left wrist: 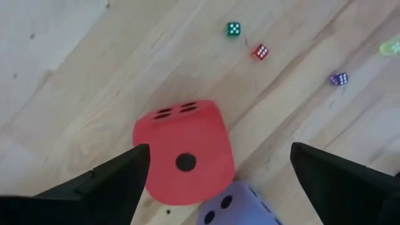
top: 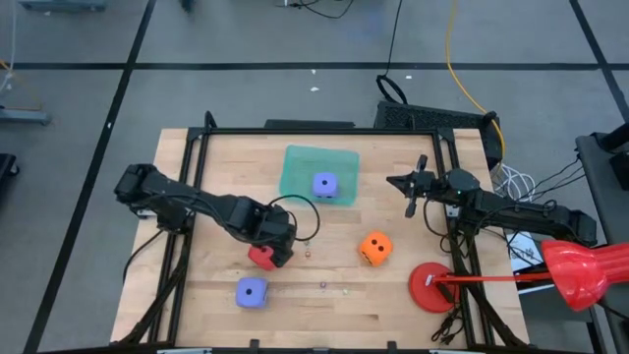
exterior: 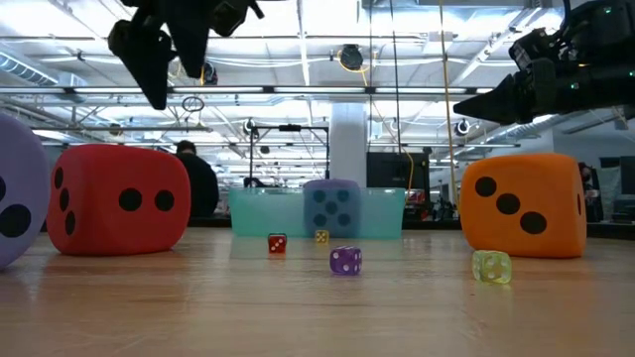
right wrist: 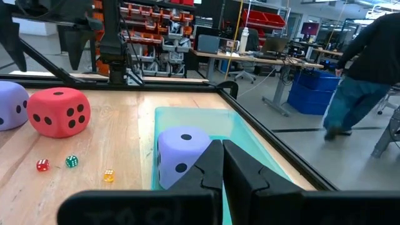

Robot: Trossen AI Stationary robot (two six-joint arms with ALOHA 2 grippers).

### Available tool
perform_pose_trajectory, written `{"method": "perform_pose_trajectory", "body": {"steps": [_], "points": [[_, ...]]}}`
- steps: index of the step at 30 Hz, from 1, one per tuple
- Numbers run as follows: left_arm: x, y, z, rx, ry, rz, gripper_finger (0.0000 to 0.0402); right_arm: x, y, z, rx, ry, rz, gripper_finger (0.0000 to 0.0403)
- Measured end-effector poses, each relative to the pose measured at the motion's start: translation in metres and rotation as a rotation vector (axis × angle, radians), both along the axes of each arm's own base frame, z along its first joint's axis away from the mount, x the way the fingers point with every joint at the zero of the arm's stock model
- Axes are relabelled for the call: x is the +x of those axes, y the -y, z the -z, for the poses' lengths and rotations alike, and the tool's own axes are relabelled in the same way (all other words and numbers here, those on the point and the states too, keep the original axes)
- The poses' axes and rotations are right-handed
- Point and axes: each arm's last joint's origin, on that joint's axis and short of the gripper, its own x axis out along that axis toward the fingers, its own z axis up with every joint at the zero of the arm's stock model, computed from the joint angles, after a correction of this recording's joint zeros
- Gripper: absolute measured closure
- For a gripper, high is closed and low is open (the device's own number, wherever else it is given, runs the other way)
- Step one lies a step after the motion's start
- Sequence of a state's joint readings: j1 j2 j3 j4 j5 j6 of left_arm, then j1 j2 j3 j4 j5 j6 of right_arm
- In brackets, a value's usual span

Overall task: Pick & Place Dice
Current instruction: Put the large red dice into the blue bin

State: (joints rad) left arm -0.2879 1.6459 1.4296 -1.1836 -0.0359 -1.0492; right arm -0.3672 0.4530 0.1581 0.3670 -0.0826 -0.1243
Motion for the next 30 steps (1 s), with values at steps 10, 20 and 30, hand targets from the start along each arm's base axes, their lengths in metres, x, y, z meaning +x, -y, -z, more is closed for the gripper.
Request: {"method": "perform_pose_trajectory", "body": {"steps": [10,20,30], "points": [[-0.001,0.011,0.0,-0.054,0.002,0.046,0.0031,0.0,0.0,0.0,0.008,-0.002,-0.001,0.0403],[0.006,0.012,-0.002,-0.08,0.077,-0.01,0.0038,0.0,0.0,0.001,0.009,-0.004,-0.001,0.0403],[-0.004,0.017,0.009,-0.057,-0.008,-0.217,0.0007,-0.001,0.0,0.009,0.003,-0.012,-0.001,0.0403]]}}
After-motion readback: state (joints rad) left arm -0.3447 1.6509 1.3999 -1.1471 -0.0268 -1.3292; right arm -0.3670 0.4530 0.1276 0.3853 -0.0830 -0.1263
